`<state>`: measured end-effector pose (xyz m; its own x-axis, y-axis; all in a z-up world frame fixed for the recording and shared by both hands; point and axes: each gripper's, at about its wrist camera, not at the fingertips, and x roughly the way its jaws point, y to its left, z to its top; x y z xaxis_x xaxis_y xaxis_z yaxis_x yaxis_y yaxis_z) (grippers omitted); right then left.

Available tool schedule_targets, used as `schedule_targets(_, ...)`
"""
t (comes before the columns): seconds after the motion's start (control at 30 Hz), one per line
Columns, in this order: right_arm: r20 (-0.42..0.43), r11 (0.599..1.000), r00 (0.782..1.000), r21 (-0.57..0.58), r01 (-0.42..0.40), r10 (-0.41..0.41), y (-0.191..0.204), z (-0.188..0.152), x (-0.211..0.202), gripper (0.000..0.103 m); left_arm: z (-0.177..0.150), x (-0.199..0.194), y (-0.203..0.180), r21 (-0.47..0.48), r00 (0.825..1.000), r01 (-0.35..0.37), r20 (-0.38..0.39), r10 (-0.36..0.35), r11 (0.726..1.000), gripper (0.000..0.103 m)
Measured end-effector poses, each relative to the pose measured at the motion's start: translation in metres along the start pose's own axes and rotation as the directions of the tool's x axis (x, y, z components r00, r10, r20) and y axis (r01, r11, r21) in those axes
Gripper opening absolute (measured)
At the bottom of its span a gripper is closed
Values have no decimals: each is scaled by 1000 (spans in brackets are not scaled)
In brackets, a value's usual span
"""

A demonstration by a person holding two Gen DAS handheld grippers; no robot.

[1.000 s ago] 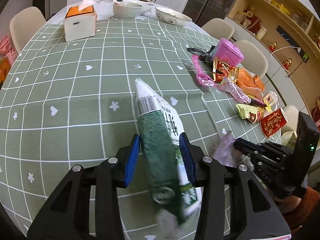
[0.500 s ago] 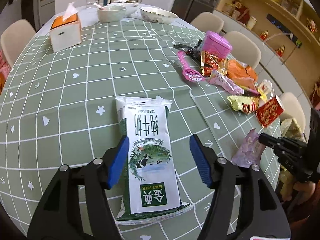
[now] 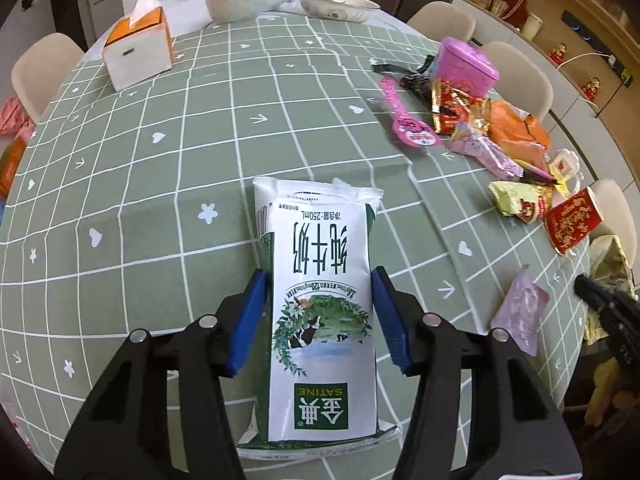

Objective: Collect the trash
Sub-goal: 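Hold the milk carton in the left gripper while the right grasps the purple wrapper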

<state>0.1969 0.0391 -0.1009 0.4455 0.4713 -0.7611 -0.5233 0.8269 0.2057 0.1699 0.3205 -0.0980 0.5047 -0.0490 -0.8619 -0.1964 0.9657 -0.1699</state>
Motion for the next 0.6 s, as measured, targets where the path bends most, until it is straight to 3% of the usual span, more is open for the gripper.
schedule_targets(0.1,-32,999,999,43,-28,29,-5,-8,7,8,-1,-5,-6,10,1000,21,13,-21,1000,50)
schedule_targets(0.13,-40,999,999,45,-22,24,-6,-12,10,15,-1,-7,-7,5,999,38,16,-38,999,50)
schedule_targets(0.17,-51,998,998,52,-32,35,-6,-15,13,23,-1,-8,-8,-2,998,55,18,-55,998,50)
schedule_targets(0.2,-58,997,997,61,-50,53,-6,-18,16,44,-1,-9,-9,-9,997,69,18,-69,998,50)
schedule_targets(0.27,-76,989,989,82,-123,130,-5,-24,23,62,-3,-9,-10,-13,997,76,16,-76,997,50)
schedule_targets(0.37,-121,991,984,46,-123,128,5,-26,36,62,-8,-12,-9,-20,996,83,16,-83,996,50)
schedule_targets(0.53,-118,992,993,-125,10,-25,34,-20,54,64,-17,-15,-2,-40,997,82,11,-82,996,50)
schedule_targets(0.6,-104,983,992,-178,45,-65,43,-19,61,72,-19,-15,-1,-44,997,82,8,-82,996,50)
